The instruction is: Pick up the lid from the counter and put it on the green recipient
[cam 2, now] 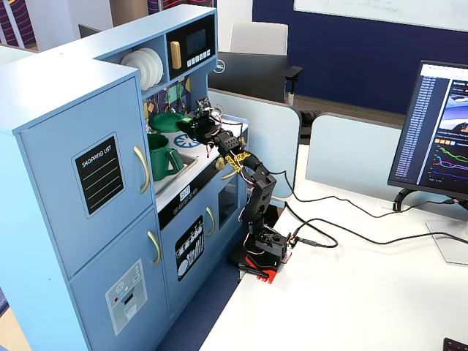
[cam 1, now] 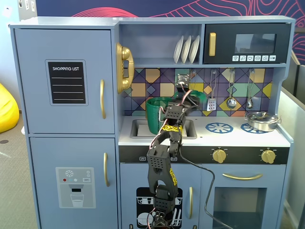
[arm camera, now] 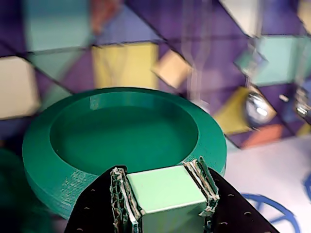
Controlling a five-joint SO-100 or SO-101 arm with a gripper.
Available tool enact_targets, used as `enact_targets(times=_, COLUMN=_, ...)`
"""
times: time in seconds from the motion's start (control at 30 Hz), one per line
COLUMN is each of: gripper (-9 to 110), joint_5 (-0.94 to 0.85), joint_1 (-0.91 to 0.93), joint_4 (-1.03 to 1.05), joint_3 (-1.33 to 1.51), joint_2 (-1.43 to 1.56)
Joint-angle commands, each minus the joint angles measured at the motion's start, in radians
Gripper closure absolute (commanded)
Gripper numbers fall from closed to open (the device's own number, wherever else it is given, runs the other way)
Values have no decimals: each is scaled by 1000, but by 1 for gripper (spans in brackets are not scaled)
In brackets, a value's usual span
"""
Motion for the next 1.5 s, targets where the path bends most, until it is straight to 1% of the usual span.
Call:
enact_targets(times=0.0, gripper=102, joint_5=-9, joint_1=-74, joint_4=37, joint_3=-127, joint_2=98)
enact_targets(times=0.27, gripper=102, joint_5=-29, joint_1=-192, joint_4=98, joint_3=-132, joint_2=118)
enact_targets(times=0.43, gripper=102, joint_5=-41, joint_1=-230, joint_4=127, joint_3=-126, joint_2=126)
enact_targets(times=0.87, gripper=102, joint_5=-58, joint_1=-252, joint_4=181, joint_3=-29, joint_2=202)
enact_targets(times=1.2, gripper=102, joint_5=-61, joint_1=-255, joint_4=176, joint_3=31, joint_2=207)
enact_targets(times=1.47, gripper=102, joint_5=-54, joint_1=-255, joint_4=141, joint_3=37, joint_2=155)
